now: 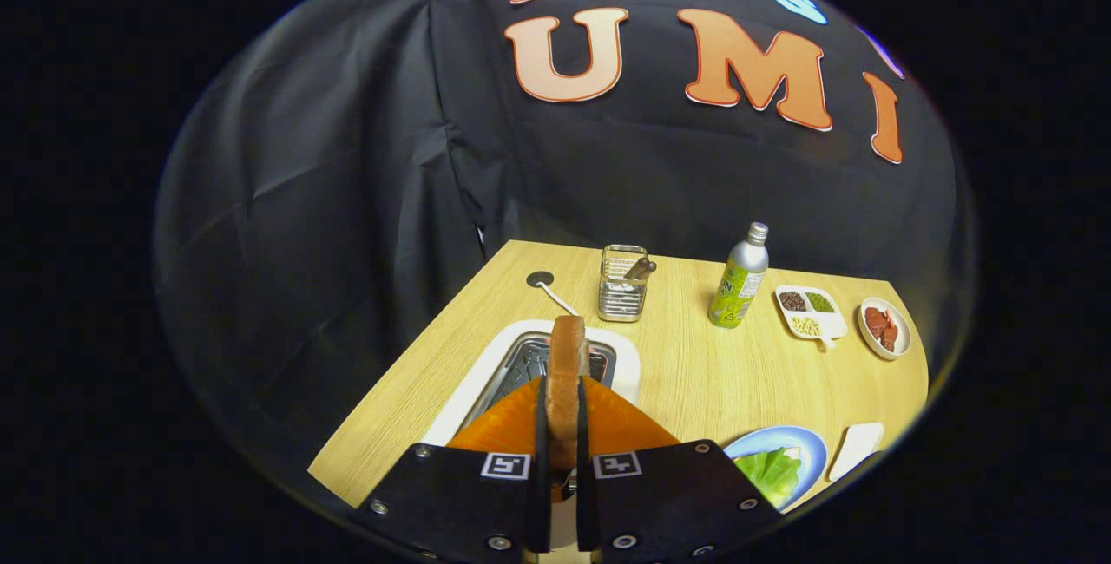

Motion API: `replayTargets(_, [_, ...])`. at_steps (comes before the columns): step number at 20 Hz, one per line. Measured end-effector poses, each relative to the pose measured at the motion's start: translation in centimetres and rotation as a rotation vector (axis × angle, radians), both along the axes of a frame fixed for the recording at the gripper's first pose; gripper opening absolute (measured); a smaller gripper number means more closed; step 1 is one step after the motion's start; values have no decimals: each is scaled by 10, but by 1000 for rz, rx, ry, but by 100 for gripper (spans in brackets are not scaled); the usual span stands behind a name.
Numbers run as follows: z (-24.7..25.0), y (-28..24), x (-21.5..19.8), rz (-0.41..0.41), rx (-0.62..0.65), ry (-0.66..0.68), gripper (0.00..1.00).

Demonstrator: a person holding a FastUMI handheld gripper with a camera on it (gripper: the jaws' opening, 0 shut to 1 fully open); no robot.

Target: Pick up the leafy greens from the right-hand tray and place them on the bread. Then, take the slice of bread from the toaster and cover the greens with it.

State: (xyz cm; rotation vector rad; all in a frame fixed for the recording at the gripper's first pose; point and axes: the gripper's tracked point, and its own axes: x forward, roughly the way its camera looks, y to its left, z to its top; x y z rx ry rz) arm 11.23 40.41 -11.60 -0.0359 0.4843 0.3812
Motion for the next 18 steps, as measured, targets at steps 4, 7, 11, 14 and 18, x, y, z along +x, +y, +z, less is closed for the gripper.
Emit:
replayTargets(4, [22, -4, 1, 2, 29, -35, 12])
replayTargets(7, [43, -8, 2, 2, 51, -72, 12])
replayTargets(11, [72, -13, 2, 2, 94, -119, 12])
replayTargets(14, [93, -17, -3, 2, 148, -134, 12])
replayTargets(18, [110, -40, -7, -19, 137, -175, 12])
